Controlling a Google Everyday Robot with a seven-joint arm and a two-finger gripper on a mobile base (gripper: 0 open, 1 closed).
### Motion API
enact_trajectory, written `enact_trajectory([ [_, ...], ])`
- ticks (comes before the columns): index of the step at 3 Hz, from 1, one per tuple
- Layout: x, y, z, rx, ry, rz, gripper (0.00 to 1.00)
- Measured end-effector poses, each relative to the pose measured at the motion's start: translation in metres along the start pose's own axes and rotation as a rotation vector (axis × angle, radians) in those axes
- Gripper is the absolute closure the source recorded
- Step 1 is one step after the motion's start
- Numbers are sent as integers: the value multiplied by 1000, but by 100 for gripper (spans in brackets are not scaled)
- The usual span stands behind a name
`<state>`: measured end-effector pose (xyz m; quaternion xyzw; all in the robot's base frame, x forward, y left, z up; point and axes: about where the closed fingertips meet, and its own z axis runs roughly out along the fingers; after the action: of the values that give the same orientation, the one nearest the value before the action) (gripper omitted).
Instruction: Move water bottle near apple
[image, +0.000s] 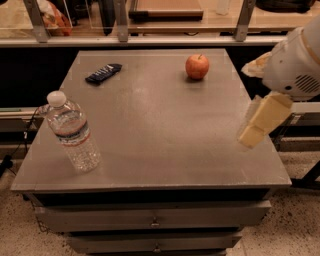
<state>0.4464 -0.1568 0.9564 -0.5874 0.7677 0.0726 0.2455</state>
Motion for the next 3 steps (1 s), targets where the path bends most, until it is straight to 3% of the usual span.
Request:
enact_trajectory([
  [2,-95,28,55,-110,-401,-5,0],
  [3,-142,48,76,-161,-544,-27,0],
])
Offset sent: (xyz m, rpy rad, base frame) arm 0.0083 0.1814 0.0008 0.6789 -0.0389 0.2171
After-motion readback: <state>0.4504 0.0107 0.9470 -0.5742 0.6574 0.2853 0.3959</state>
